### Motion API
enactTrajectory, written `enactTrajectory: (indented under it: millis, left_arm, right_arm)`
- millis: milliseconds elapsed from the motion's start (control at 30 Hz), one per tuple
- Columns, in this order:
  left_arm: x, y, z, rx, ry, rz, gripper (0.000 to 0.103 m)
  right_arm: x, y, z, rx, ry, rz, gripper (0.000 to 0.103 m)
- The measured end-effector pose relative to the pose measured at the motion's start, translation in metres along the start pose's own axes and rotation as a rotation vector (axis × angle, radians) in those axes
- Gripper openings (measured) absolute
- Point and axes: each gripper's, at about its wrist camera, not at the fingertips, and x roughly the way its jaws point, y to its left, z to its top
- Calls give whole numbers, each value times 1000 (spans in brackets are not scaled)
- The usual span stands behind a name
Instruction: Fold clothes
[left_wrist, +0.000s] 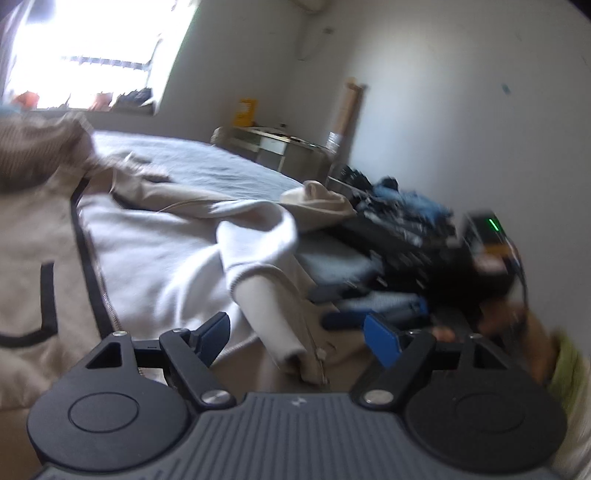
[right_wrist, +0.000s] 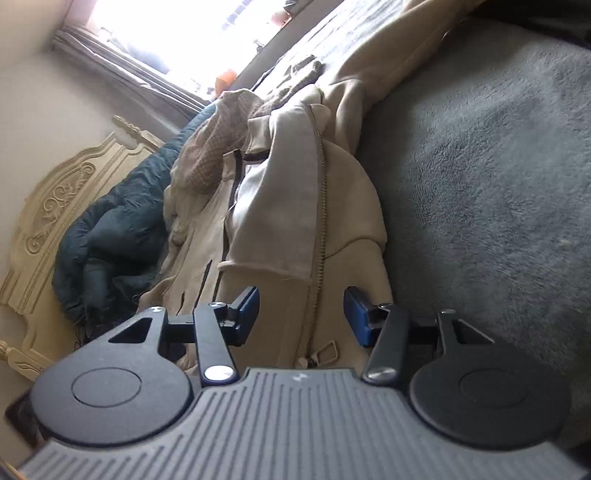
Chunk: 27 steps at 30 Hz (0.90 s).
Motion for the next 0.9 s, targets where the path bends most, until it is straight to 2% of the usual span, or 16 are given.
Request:
enactTrajectory:
  millis: [100, 233, 300, 333, 367, 400, 467, 567, 667, 800, 833, 900]
  left_arm:
    - [6, -6, -5, 29, 0, 22, 80]
    - [21, 8, -6, -82, 0, 12, 78]
    - [27, 16, -5, -135, -4, 5, 70]
    - [30, 21, -6, -162, 2, 2, 61]
    - [33, 25, -7, -193, 10, -8, 53]
    - [35, 30, -10, -232, 19, -24, 51]
    - [39, 39, -14, -301, 34, -50, 40]
    - [44, 47, -22, -374, 58, -73, 26]
    - [46, 59, -35, -483, 78, -111, 18]
    - [44, 77, -50, -619, 82, -150, 15]
    - [42, 78, -51, -624, 79, -154, 14]
    - [35, 75, -50, -577, 68, -148, 21]
  right_arm:
    - [13, -1, 4, 17, 0, 3, 50]
    - [23, -8, 2, 68, -12, 43, 51]
    - [26, -13, 2, 87, -16, 64, 50]
    - [25, -16, 1, 92, -20, 72, 50]
    - [24, -16, 0, 89, -28, 77, 45]
    - [23, -15, 0, 80, -30, 82, 41]
    - [19, -15, 0, 73, -37, 97, 28]
    - [12, -19, -1, 111, -43, 176, 19]
    - [9, -14, 1, 106, -46, 212, 18]
    - [12, 0, 3, 63, -38, 227, 19]
    - [14, 3, 3, 54, -32, 236, 20]
    - [20, 9, 3, 33, -12, 230, 20]
